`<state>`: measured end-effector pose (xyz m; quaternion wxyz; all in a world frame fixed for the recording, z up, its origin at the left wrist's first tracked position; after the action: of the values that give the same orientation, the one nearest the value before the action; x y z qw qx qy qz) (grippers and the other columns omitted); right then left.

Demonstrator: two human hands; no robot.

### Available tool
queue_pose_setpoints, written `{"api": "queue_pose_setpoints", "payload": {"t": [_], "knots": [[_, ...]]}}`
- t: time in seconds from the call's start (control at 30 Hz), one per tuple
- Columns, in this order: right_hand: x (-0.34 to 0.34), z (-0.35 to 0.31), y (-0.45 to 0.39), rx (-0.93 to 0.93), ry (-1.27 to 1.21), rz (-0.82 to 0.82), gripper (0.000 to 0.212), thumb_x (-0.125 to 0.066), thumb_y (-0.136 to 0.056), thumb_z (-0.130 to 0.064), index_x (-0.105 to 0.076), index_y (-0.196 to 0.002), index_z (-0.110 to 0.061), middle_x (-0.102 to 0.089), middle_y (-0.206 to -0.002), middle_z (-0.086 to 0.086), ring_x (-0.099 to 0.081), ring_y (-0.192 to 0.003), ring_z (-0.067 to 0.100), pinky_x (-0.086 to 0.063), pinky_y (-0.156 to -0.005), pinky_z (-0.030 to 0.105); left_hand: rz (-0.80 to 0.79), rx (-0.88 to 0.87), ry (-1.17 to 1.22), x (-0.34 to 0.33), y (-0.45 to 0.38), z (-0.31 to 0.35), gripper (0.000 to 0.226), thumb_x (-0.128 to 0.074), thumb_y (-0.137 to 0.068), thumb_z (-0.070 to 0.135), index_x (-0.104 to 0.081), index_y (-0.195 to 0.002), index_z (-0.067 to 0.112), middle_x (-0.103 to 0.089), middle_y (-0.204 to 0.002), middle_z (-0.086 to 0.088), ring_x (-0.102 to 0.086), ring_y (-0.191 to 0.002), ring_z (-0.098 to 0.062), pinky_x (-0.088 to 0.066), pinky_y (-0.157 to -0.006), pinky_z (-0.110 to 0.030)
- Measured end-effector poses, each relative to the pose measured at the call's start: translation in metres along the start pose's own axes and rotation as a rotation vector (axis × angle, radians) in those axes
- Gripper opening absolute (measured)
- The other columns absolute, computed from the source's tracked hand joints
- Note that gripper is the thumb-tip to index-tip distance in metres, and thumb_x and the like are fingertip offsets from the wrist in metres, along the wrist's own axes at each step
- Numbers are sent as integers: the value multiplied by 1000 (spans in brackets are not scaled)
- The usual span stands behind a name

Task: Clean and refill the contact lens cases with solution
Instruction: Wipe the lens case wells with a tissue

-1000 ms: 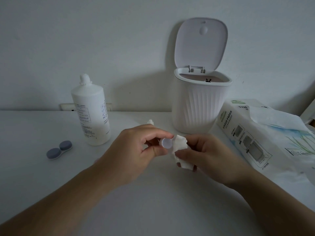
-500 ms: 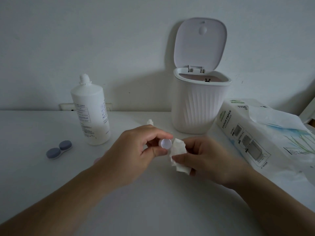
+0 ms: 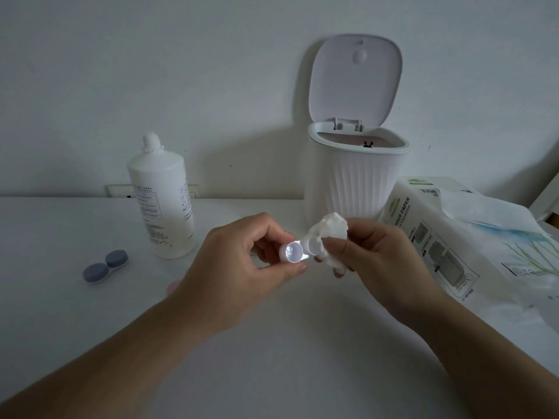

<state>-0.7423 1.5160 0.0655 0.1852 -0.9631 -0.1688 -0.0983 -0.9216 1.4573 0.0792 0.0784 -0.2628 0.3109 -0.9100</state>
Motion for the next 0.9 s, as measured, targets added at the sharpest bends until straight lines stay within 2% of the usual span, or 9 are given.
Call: {"api": "queue_pose_setpoints", "payload": {"t": [0.1, 0.2, 0.3, 0.43, 0.53, 0.63, 0.73, 0.8, 0.9], "knots": [[20, 2, -3, 3, 51, 153, 12, -68, -93, -13, -76, -92, -22, -73, -76, 10, -54, -57, 11, -45, -54, 19, 71, 23, 16, 10, -3, -3, 22, -89, -73, 31, -68, -80, 30, -71, -76, 19, -66, -70, -5, -45, -63, -8], [32, 11, -5, -5, 306, 221, 18, -69, -92, -20, -69, -98, -37, -70, -77, 8, -57, -60, 23, -44, -55, 23, 131, 119, 107, 19, -6, -15, 19, -83, -72, 34, -69, -84, 31, -72, -76, 15, -62, -65, -3, -50, -56, -19], [36, 16, -7, 2, 499, 242, 22, -65, -92, -16, -72, -87, -37, -68, -80, -13, -62, -73, 4, -44, -62, 10, 162, 179, 136, 24, -8, -25, 19, -83, -71, 34, -70, -83, 30, -72, -74, 9, -64, -63, -9, -54, -50, -29], [35, 26, -9, -91, 719, 196, 27, -53, -91, -15, -77, -88, -27, -62, -95, -9, -53, -88, 9, -39, -72, 19, 184, 249, 194, 27, -11, -35, 18, -84, -71, 33, -71, -83, 29, -71, -74, -6, -62, -65, -35, -52, -45, -44], [33, 26, -7, -119, 874, 162, 31, -47, -91, -21, -75, -78, -23, -61, -90, -6, -54, -91, 20, -43, -77, 32, 145, 319, 226, 25, -12, -45, 15, -86, -76, 28, -72, -82, 30, -69, -75, -10, -56, -59, -23, -48, -46, -33], [29, 23, -4, -126, 1066, 149, 28, -48, -89, -20, -74, -78, -20, -60, -87, -4, -53, -90, 26, -43, -77, 34, 62, 402, 288, 18, -12, -55, 13, -86, -79, 25, -74, -84, 27, -63, -70, -13, -51, -61, -23, -46, -48, -35], [24, 4, 0, 6, 1158, 235, 28, -50, -88, -21, -78, -88, -22, -63, -90, -2, -51, -90, 25, -36, -78, 35, 23, 425, 303, 15, -12, -58, 14, -87, -77, 27, -75, -84, 28, -56, -57, 6, -47, -58, -21, -43, -49, -35], [17, -14, 4, 160, 1163, 287, 34, -48, -86, -30, -78, -99, -21, -64, -91, -3, -52, -88, 23, -40, -80, 38, 19, 421, 288, 15, -13, -57, 15, -88, -76, 29, -76, -83, 30, -58, -54, 9, -50, -56, -21, -44, -49, -35], [0, -34, 4, 378, 1037, 188, 41, -50, -89, -45, -74, -113, -21, -66, -95, -8, -56, -90, 15, -46, -82, 34, 15, 393, 254, 15, -15, -54, 18, -90, -73, 33, -76, -84, 34, -58, -54, 11, -56, -55, -15, -46, -49, -32]]}}
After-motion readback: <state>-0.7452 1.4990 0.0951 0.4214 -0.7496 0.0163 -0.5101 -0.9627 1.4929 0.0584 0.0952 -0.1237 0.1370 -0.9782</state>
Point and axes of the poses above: each hand's wrist, its own y-axis away from the middle knuckle, its own x-axis out of the back of the hand, z = x × y, the point moved 7 cm from there along -y, towards the middle knuckle
